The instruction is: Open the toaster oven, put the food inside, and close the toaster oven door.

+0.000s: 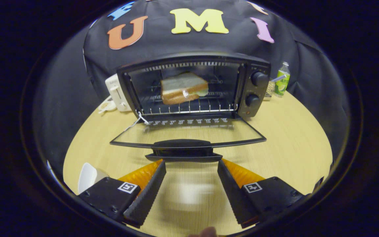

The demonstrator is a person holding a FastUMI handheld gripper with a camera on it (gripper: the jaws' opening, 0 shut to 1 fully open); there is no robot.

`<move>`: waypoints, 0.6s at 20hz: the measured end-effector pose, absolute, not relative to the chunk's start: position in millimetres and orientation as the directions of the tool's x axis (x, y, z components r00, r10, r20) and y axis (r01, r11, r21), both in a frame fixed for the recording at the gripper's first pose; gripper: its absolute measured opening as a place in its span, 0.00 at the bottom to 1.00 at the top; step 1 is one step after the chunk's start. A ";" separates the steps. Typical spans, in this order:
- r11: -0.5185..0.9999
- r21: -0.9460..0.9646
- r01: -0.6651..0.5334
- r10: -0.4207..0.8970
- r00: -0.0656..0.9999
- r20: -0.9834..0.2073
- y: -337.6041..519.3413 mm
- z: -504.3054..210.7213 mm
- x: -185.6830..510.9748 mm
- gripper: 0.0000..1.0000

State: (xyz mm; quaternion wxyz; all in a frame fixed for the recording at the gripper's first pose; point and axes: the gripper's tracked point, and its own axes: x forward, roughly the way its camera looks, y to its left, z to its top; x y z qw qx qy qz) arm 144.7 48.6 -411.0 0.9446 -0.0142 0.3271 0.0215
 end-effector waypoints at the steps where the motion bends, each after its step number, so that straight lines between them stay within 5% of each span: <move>1: 0.999 -0.011 -0.052 0.035 0.795 -0.606 50.0 -400.2 149.0 1.00; 12: 0.995 -0.047 -0.091 0.063 0.909 -0.412 61.5 -242.2 200.3 1.00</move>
